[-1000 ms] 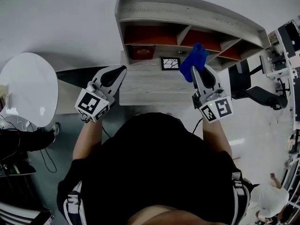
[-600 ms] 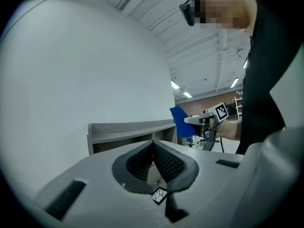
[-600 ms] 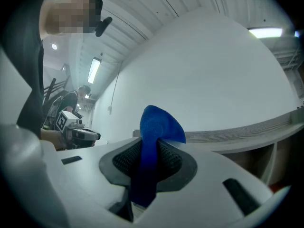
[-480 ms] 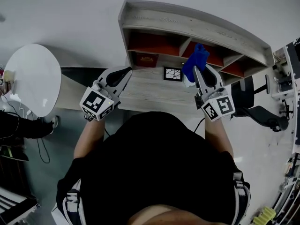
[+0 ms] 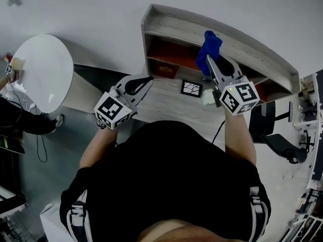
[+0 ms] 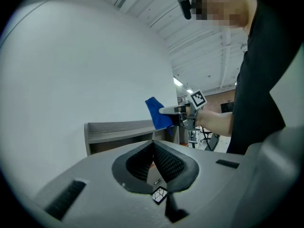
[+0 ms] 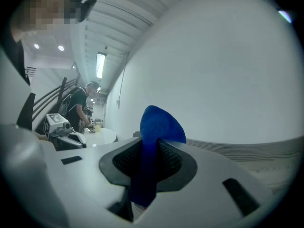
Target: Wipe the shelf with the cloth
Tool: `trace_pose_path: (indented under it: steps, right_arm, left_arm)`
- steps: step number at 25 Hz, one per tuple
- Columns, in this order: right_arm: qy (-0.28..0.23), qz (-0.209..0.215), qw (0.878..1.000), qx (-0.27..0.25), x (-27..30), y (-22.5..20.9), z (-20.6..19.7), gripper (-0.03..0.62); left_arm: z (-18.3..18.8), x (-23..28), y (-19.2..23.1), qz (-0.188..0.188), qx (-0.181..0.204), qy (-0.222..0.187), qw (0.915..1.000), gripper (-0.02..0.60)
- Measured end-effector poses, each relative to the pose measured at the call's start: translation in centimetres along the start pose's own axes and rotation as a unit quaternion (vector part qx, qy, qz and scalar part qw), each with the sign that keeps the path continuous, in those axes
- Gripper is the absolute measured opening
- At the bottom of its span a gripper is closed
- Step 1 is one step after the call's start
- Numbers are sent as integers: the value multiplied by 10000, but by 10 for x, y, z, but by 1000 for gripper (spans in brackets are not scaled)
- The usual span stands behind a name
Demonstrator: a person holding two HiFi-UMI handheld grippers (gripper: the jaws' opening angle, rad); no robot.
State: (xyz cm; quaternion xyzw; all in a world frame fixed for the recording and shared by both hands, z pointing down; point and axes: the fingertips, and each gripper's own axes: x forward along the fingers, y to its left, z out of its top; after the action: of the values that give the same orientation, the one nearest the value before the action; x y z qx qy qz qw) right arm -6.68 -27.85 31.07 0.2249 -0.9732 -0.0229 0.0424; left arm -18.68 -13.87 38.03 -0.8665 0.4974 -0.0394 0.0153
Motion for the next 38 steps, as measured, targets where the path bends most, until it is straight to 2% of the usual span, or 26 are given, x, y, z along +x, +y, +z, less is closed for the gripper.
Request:
trace_pose_path:
  steps: [4,9,14,18,27,34,38]
  right_arm:
    - [476,214,9985,164,52,-10,11,86]
    - [1090,529,9916,460,125,-17,7,86]
    - [1759,912,9776,710,192,3,-12,86]
    - [2238,1011,9652,901,226,13,-31,86]
    - [3480,949,9275,978,265,12,-63,86]
    - [3888,996,9129,743,272,10,-74,86]
    - [3913,988,9126,649,271,11,-74,86]
  left_arm:
    - [3,-8,5,50,53,46,10000,17]
    - [-5,-20,14,144,-193,60,9997,17]
    - [-17,-28,25,204,-318,115,9992,17]
    - [-17,-37,31,234,-373,91,9990,17]
    - [-20,-45,39,172,-470,167,9986,17]
    - [-28,-43,39,108,-509,255,9983,17]
    - [-31,-42,36,68,-513,310,9982,17]
